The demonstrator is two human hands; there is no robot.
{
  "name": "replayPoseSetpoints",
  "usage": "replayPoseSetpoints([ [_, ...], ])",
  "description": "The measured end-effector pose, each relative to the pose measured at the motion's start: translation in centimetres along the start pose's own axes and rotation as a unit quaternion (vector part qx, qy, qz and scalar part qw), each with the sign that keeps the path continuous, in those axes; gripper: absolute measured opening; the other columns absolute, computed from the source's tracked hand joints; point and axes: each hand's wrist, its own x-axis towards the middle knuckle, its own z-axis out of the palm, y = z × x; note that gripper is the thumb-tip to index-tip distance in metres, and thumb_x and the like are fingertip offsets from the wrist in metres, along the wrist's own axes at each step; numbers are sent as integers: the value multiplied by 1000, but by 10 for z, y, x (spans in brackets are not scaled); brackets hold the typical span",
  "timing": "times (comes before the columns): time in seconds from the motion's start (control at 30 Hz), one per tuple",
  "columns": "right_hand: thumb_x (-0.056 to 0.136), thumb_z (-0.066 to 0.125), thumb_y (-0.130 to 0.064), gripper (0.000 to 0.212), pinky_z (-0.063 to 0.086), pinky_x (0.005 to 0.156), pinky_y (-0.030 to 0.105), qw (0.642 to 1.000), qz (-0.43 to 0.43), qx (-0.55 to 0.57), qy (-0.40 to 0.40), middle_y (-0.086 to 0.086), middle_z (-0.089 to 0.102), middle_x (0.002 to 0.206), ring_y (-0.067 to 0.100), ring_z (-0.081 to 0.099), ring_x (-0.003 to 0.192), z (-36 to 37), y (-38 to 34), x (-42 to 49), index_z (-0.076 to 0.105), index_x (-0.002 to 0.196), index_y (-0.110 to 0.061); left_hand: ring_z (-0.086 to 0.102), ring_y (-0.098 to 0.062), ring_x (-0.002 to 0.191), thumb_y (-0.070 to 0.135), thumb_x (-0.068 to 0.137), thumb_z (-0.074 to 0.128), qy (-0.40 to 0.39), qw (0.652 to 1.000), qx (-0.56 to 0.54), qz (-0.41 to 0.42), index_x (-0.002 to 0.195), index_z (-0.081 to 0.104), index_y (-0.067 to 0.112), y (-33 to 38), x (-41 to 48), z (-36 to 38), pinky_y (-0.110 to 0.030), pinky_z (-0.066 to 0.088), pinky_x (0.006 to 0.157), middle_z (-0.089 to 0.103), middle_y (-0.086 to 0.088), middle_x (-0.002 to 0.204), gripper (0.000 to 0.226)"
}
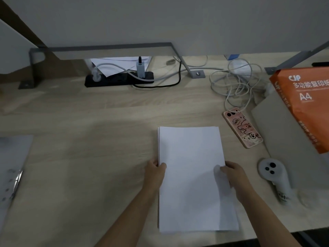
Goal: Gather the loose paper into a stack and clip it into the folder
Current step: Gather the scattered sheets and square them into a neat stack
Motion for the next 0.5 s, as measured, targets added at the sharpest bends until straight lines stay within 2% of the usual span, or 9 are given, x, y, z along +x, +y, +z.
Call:
replayPoseSetpoints([
  [0.07, 79, 57, -13, 15, 32, 52, 25, 1000, 25, 17, -7, 13, 51, 66, 22, 46, 60, -3, -3, 4, 56, 66, -5, 53, -22, 69, 16, 71, 51, -4, 1000, 5, -8, 82, 58, 0, 5, 4, -5, -28, 37, 60, 59, -15, 81, 21],
  [0.13, 82, 59, -12, 22, 33, 52, 25, 999, 48, 17, -18, 12, 50, 63, 22, 46, 58, -2, -3, 6, 53, 62, -8, 51, -21, 67, 14, 77, 54, -13, 1000, 5, -27, 80, 55, 2, 6, 7, -9, -27, 35, 58, 55, -13, 79, 12],
  [0.2, 89, 56, -9, 19, 35, 53, 26, 999, 34, 13, -33, 11, 54, 65, 24, 50, 63, 3, -2, 6, 59, 71, -3, 61, -25, 80, 25, 65, 58, -4, 999, 10, -36, 91, 61, 0, 3, 12, -10, -29, 45, 65, 64, -13, 92, 37],
  [0.27, 89, 57, -10, 11, 39, 59, 28, 999, 11, 16, -47, 11, 59, 77, 24, 54, 71, 9, -5, 0, 61, 93, 0, 62, -28, 91, 31, 54, 58, 15, 999, 12, -30, 101, 60, 3, -2, 17, -11, -33, 50, 71, 63, -16, 106, 55],
  [0.33, 87, 60, -8, 21, 45, 68, 30, 996, 2, 49, -79, 10, 64, 95, 25, 60, 83, 14, -8, -8, 60, 107, -4, 60, -23, 81, 24, 66, 63, 4, 999, -19, -37, 104, 55, 0, -2, 12, -13, -29, 48, 65, 62, -15, 101, 45],
  [0.4, 85, 62, -6, 30, 52, 73, 35, 985, 15, 103, -139, 11, 68, 107, 30, 66, 92, 18, -11, -16, 60, 115, -6, 53, -15, 71, 10, 82, 62, -8, 998, -47, -45, 101, 52, 4, -7, 11, -18, -21, 43, 58, 57, -6, 85, 23],
  [0.43, 84, 63, -6, 33, 54, 74, 37, 976, 26, 124, -174, 12, 70, 109, 32, 67, 94, 20, -13, -19, 60, 117, -7, 53, -14, 72, 9, 83, 62, -13, 998, -53, -44, 104, 53, 6, -10, 12, -22, -18, 42, 58, 56, -3, 85, 24],
  [0.5, 83, 65, -9, 36, 55, 77, 38, 965, 29, 129, -228, 9, 72, 107, 29, 70, 94, 25, -22, -27, 61, 118, -10, 57, -16, 78, 14, 80, 66, -12, 996, -80, -24, 118, 54, 2, -12, 11, -33, -20, 45, 62, 60, -4, 95, 41],
])
